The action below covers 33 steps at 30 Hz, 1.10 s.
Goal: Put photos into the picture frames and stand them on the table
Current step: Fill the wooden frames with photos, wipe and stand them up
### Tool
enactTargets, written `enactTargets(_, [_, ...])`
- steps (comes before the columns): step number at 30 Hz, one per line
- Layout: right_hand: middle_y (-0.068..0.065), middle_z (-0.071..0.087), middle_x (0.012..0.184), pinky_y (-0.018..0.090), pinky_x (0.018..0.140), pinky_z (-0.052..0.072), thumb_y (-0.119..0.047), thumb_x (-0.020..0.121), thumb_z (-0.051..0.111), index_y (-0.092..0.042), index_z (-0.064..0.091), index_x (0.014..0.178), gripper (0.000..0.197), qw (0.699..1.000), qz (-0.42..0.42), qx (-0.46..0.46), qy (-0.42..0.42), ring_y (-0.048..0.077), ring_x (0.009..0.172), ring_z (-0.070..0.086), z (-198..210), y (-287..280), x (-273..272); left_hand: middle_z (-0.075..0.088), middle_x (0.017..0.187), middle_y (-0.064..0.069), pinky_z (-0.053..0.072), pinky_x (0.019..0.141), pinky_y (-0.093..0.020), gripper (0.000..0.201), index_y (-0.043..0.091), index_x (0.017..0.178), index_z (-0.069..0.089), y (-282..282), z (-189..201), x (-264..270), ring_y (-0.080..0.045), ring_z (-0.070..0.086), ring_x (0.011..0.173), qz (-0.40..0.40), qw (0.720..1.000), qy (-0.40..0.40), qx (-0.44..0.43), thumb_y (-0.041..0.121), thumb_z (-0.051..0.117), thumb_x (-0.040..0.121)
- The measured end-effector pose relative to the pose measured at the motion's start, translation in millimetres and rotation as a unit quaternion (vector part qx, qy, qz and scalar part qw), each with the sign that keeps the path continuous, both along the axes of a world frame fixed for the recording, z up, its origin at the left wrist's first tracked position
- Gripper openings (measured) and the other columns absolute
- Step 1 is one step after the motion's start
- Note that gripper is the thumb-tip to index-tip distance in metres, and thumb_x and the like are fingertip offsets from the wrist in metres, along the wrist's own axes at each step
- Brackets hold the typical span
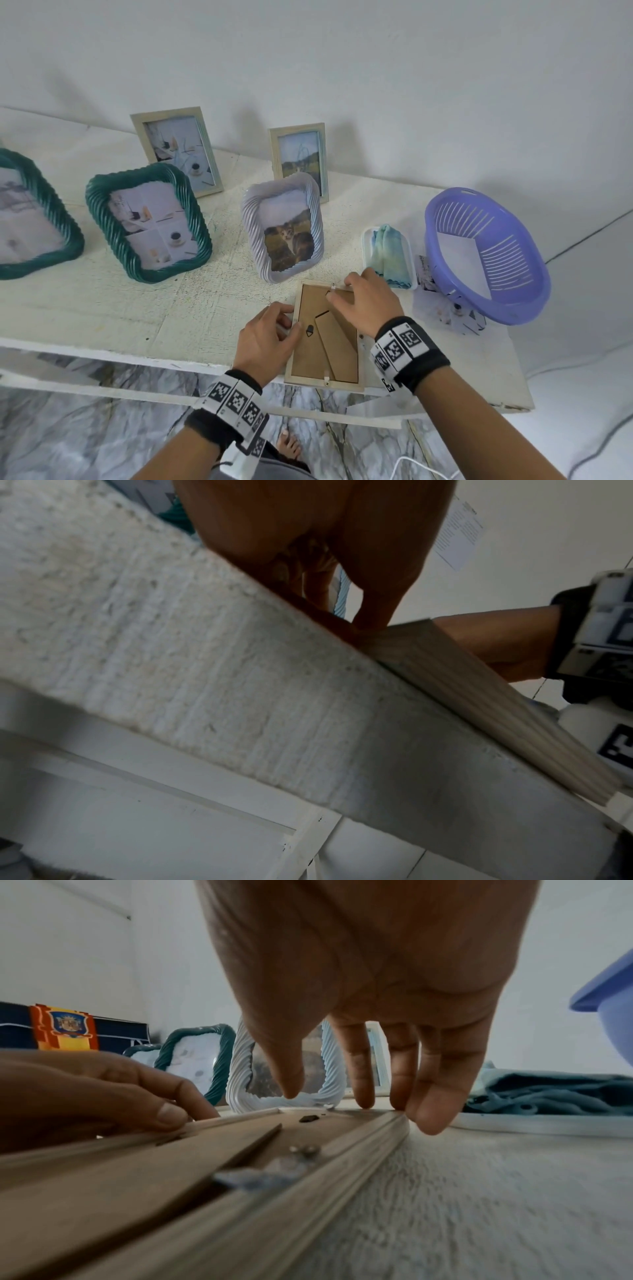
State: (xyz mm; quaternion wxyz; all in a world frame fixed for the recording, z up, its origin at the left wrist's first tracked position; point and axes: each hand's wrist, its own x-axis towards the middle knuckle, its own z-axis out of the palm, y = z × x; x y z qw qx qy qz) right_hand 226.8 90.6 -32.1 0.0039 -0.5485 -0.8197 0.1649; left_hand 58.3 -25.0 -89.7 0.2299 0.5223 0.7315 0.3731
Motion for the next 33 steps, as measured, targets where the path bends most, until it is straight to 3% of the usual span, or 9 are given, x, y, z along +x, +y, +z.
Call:
enactTargets(4, [0.009, 0.048, 0.112, 0.039, 0.081, 0.051, -0.054, 0.090, 0.050, -0.013, 0.054, 0.114, 0.048, 0.999, 0.011, 0.012, -0.031, 0.028, 0.099, 0.054, -4, 8, -8, 0.060, 0.078, 0.015, 0.050, 0.065, -0.022, 0.021, 0.024, 0.103, 0.064, 0, -1, 0, -0.001, 0.058, 0.067, 0.004, 1.000, 0.002, 0.008, 0.033, 0.071, 0.086])
enactTargets(10, [0.010, 0.051, 0.101, 0.035, 0.072, 0.052, -0.029, 0.092, 0.052, -0.010, 0.057, 0.100, 0.021, 0.999, 0.024, 0.023, -0.010, 0.025, 0.080, 0.055, -3, 13, -8, 0.059, 0.078, 0.015, 0.052, 0.065, -0.029, 0.021, 0.022, 0.103, 0.064, -1, -1, 2, -0.001, 0.058, 0.068, 0.008, 1.000, 0.012, 0.002, 0.032, 0.071, 0.087])
enactTargets(17, [0.006, 0.057, 0.097, 0.026, 0.071, 0.037, -0.026, 0.092, 0.062, -0.011, 0.066, 0.093, 0.016, 0.999, -0.013, -0.003, 0.039, 0.015, 0.081, 0.050, -2, 28, -3, 0.059, 0.078, 0.016, 0.043, 0.062, -0.015, 0.019, 0.024, 0.102, 0.062, 1, -1, 1, 0.002, 0.057, 0.066, 0.001, 1.000, 0.015, -0.015, 0.032, 0.070, 0.087])
enactTargets(21, [0.007, 0.056, 0.101, 0.030, 0.076, 0.046, -0.026, 0.095, 0.055, -0.011, 0.062, 0.106, 0.020, 0.999, -0.001, 0.019, 0.038, 0.022, 0.087, 0.057, -1, 13, 0, 0.061, 0.077, 0.016, 0.043, 0.063, -0.014, 0.020, 0.025, 0.101, 0.062, 2, 1, -1, 0.002, 0.059, 0.069, 0.004, 1.000, 0.006, -0.017, 0.033, 0.072, 0.085])
enactTargets(23, [0.007, 0.054, 0.108, 0.031, 0.077, 0.046, -0.028, 0.094, 0.052, -0.017, 0.055, 0.120, 0.028, 0.998, 0.015, 0.022, 0.052, 0.023, 0.096, 0.054, 2, -4, 4, 0.062, 0.078, 0.015, 0.048, 0.065, -0.019, 0.021, 0.027, 0.100, 0.063, 4, 2, -4, 0.000, 0.060, 0.071, 0.003, 1.000, -0.003, -0.024, 0.036, 0.073, 0.084])
enactTargets(25, [0.004, 0.050, 0.113, 0.031, 0.077, 0.046, -0.031, 0.094, 0.050, -0.022, 0.052, 0.124, 0.031, 0.997, 0.027, 0.035, 0.068, 0.021, 0.104, 0.048, 6, -27, 11, 0.063, 0.078, 0.014, 0.051, 0.068, -0.024, 0.022, 0.028, 0.099, 0.063, 5, 3, -5, -0.001, 0.061, 0.070, 0.000, 0.999, -0.013, -0.031, 0.038, 0.074, 0.083])
enactTargets(29, [-0.002, 0.045, 0.110, 0.026, 0.075, 0.044, -0.037, 0.093, 0.049, -0.023, 0.056, 0.102, 0.018, 0.994, 0.079, 0.042, 0.059, 0.015, 0.097, 0.044, 8, -81, 24, 0.064, 0.076, 0.013, 0.051, 0.067, -0.022, 0.021, 0.029, 0.096, 0.063, 6, 4, -6, -0.001, 0.061, 0.068, 0.003, 0.999, -0.036, -0.031, 0.036, 0.076, 0.082])
enactTargets(33, [-0.002, 0.051, 0.096, 0.029, 0.065, 0.048, -0.049, 0.083, 0.057, -0.022, 0.059, 0.082, 0.027, 0.991, 0.085, 0.086, 0.058, 0.017, 0.081, 0.047, -6, -118, 31, 0.066, 0.075, 0.012, 0.050, 0.065, -0.016, 0.019, 0.027, 0.096, 0.064, 6, 3, -7, 0.001, 0.060, 0.065, 0.004, 0.998, -0.053, -0.027, 0.035, 0.076, 0.083])
